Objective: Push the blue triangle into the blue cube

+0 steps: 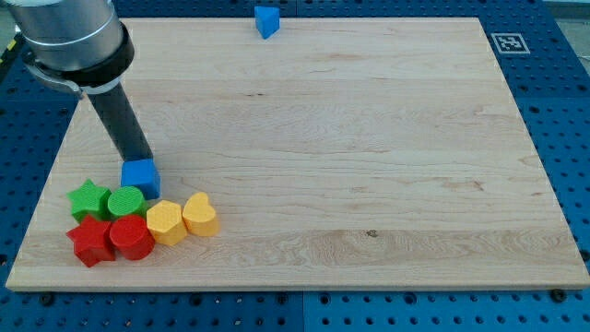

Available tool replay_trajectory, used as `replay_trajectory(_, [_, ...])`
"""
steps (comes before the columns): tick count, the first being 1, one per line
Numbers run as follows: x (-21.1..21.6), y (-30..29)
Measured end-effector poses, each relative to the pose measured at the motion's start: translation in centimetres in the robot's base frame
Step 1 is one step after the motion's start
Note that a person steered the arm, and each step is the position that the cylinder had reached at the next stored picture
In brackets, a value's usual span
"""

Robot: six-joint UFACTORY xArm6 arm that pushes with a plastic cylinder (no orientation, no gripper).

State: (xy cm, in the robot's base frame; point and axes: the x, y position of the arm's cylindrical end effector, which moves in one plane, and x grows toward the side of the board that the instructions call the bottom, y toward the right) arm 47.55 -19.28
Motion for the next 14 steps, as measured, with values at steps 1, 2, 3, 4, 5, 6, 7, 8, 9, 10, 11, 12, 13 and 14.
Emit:
replay_trajectory(1, [-6.5, 0.0])
replay_trajectory(2, [-14.9, 0.0])
replay_trajectory(3, [-22.6, 0.0])
replay_trajectory(4, [-28.3, 1.1])
replay_trajectory(5, [-28.2, 1.1])
replay_trajectory(6, [-28.4, 1.9])
replay_trajectory(7, [-28.4, 1.9])
replay_trajectory(8, [-28.0, 10.1])
replay_trajectory(9, [-24.8, 19.9])
replay_trajectory(10, [-22.2, 21.0])
replay_trajectory(11, [-21.6, 21.9])
replay_trajectory(12, [-19.7, 29.5])
replay_trajectory(13, [-20.7, 34.4])
replay_trajectory(14, [-24.0, 33.3])
